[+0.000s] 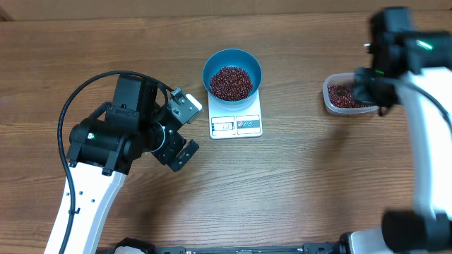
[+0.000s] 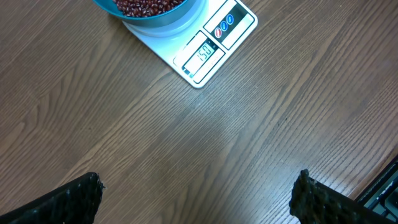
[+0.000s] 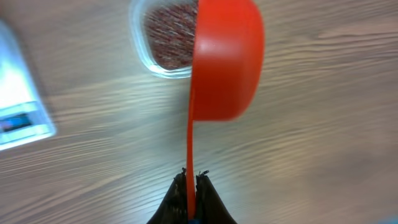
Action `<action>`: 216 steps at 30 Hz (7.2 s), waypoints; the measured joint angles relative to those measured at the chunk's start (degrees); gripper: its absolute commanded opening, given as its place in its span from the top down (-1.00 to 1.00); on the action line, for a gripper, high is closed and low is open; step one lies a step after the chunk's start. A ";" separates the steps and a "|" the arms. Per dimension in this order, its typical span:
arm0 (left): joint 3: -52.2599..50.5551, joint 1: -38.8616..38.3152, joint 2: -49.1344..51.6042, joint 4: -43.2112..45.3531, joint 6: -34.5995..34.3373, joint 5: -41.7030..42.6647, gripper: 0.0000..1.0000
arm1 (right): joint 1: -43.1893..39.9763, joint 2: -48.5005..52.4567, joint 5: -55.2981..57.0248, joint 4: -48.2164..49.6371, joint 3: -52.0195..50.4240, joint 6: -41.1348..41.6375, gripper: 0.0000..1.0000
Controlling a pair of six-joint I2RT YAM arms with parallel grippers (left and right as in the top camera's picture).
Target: Scoop item into bowl and weigh 150g on scale
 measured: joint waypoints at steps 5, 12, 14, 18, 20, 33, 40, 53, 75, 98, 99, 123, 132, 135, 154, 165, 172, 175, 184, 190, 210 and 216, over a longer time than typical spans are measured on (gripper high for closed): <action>0.00 0.00 0.00 0.02 0.00 0.00 -0.99 | -10.78 -11.39 -18.99 0.96 -1.25 -6.12 0.92; 0.00 0.00 0.00 0.02 0.00 0.02 -0.99 | -18.67 -18.25 -37.99 6.93 -23.17 -14.58 0.92; -0.07 0.00 0.00 0.20 0.00 0.00 -1.00 | -18.95 -17.62 -44.41 12.68 -34.07 -17.18 0.92; -0.11 0.00 0.00 0.20 0.00 0.00 -0.99 | -18.97 -16.15 -53.42 24.92 -50.88 -19.32 0.92; -0.11 0.00 0.00 0.17 0.00 0.00 -0.99 | -18.97 -15.43 -57.72 33.18 -58.38 -19.17 0.92; -0.11 0.00 0.00 0.15 0.00 0.00 -0.99 | -18.99 -14.12 -61.40 51.87 -70.69 -10.51 0.81; -0.11 0.00 0.00 0.15 0.00 0.00 -0.99 | -18.99 -14.12 -55.82 51.39 -70.69 -5.40 0.46; -0.11 0.00 0.00 0.15 0.00 0.00 -0.99 | -18.99 -14.12 -53.42 46.97 -70.75 -3.78 -1.00; -0.11 0.00 0.00 0.15 0.00 0.00 -0.99 | -18.88 -14.12 -18.16 37.13 -56.06 7.74 -1.00; -0.11 0.00 0.00 0.15 0.00 0.00 -0.99 | -18.56 -15.54 -40.19 21.03 -41.03 8.13 -1.00; -0.11 0.00 0.00 0.15 0.00 0.00 -0.99 | -18.56 -15.54 -40.22 21.62 -41.03 8.17 -1.00; -0.11 0.00 0.00 0.15 0.00 0.00 -0.99 | -18.56 -15.54 -37.81 21.73 -41.03 3.89 -1.00; -0.11 0.00 0.00 0.17 0.00 0.00 -0.99 | -18.05 -18.69 -37.64 20.26 -41.03 -4.09 -1.00; -0.11 0.00 0.00 0.15 0.00 0.00 -0.99 | -17.18 -22.73 -37.59 20.22 -41.03 -5.57 -1.00; -0.11 0.00 0.00 0.17 0.00 0.00 -0.99 | -15.19 -54.12 -36.52 20.11 -49.05 -7.69 -1.00; -0.11 0.00 0.00 0.15 0.00 0.00 -0.99 | -15.19 -59.93 -37.22 24.04 -55.52 -6.38 -1.00; -0.11 0.00 0.00 0.15 0.00 0.00 -0.99 | -15.19 -59.93 -38.86 28.92 -58.29 -5.64 -1.00; -0.11 0.00 0.00 0.15 0.00 0.00 -0.99 | -15.19 -59.93 -39.30 30.67 -60.06 -5.53 -1.00; -0.11 0.00 0.00 0.15 0.00 0.00 -0.99 | -15.17 -59.93 -40.35 34.73 -66.25 -5.49 -1.00; -0.11 0.00 0.00 0.15 0.00 0.00 -0.99 | -15.19 -60.67 -41.86 44.28 -72.70 -5.35 -1.00; -0.11 0.00 0.00 0.15 0.00 0.00 -0.99 | -7.67 -81.05 -38.45 71.10 -92.56 -3.82 -1.00; -0.11 0.00 0.00 0.15 0.00 0.00 -0.99 | -7.67 -85.02 -37.44 77.09 -98.05 -3.82 -1.00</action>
